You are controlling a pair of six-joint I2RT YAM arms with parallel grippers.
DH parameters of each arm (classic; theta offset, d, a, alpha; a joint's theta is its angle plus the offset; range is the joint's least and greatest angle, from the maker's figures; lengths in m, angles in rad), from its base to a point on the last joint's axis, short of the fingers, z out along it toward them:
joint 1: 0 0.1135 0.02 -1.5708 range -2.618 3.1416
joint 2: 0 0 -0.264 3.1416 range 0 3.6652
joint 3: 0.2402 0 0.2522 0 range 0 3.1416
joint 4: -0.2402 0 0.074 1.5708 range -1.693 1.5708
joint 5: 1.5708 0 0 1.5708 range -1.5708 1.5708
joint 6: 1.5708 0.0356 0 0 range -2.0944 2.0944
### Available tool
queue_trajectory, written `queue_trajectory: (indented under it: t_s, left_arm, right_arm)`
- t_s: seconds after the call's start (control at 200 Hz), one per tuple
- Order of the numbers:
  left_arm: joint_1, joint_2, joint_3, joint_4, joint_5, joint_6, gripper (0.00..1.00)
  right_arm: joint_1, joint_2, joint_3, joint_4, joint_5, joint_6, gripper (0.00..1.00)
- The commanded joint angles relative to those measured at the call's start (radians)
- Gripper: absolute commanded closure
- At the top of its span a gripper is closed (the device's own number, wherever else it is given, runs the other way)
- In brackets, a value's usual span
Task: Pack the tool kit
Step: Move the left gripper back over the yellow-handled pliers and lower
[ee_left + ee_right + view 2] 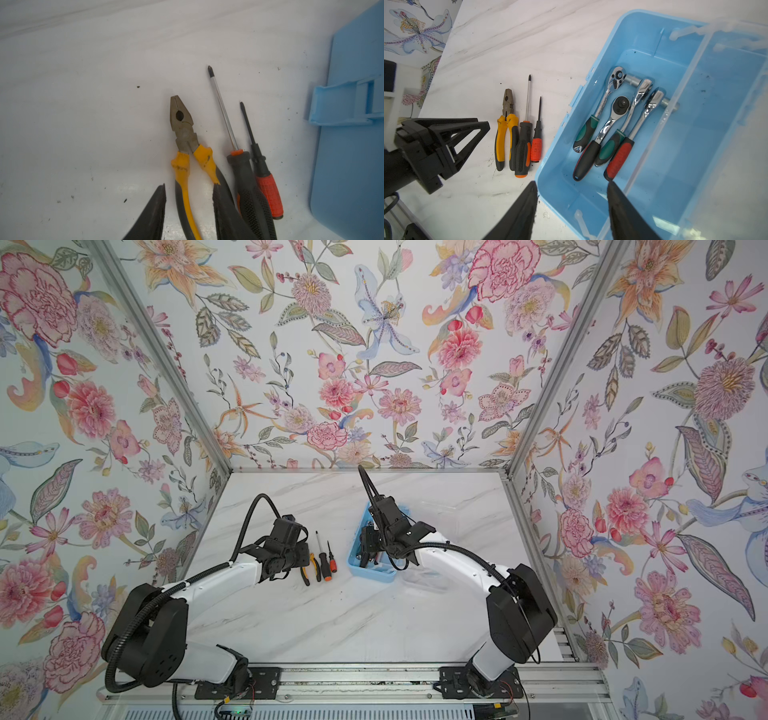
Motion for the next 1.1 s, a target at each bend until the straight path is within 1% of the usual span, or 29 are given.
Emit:
queue_trajectory:
  t_s: [0.0,0.19,0.49,0.646,0.771,0.826,0.846,0.916,0.996,1.066,1.096]
  left_arm:
    - [0.001,-0.026,-0.033,-0.019,-0.012,-0.029,0.60]
    - [0.001,0.008,-0.065,0.026,0.023,-0.047,0.61]
    - [0.001,0.082,-0.061,0.089,0.058,-0.054,0.64]
    - [0.001,0.116,-0.052,0.091,0.052,-0.052,0.67]
    - [0.001,0.126,-0.053,0.085,0.038,-0.048,0.76]
    - [0.001,0.126,-0.057,0.087,0.033,-0.049,0.78]
    - [0.001,0.157,-0.058,0.089,0.031,-0.048,0.79]
    - [0.001,0.168,-0.062,0.087,0.023,-0.046,0.82]
    - [0.001,0.174,-0.063,0.087,0.020,-0.046,0.90]
    - [0.001,0.172,-0.060,0.081,0.009,-0.045,1.00]
    - [0.001,0.167,-0.056,0.074,0.002,-0.044,1.00]
  right_arm:
    - [0.007,0.015,0.031,-0.009,-0.012,-0.021,0.45]
    - [0.002,0.022,0.037,-0.009,-0.016,-0.023,0.45]
    - [-0.007,0.026,0.033,-0.008,-0.026,-0.021,0.45]
    - [-0.008,0.028,0.028,-0.008,-0.025,-0.019,0.45]
    - [-0.009,0.028,0.023,-0.004,-0.023,-0.012,0.45]
    - [-0.011,0.028,0.018,0.001,-0.024,-0.011,0.45]
    - [-0.011,0.028,0.016,0.003,-0.025,-0.011,0.45]
    - [-0.015,0.028,0.011,0.004,-0.025,-0.007,0.45]
    - [-0.017,0.026,0.008,0.006,-0.026,-0.005,0.45]
    - [-0.021,0.022,0.004,0.007,-0.025,-0.003,0.45]
    - [-0.021,0.019,0.003,0.009,-0.026,-0.002,0.45]
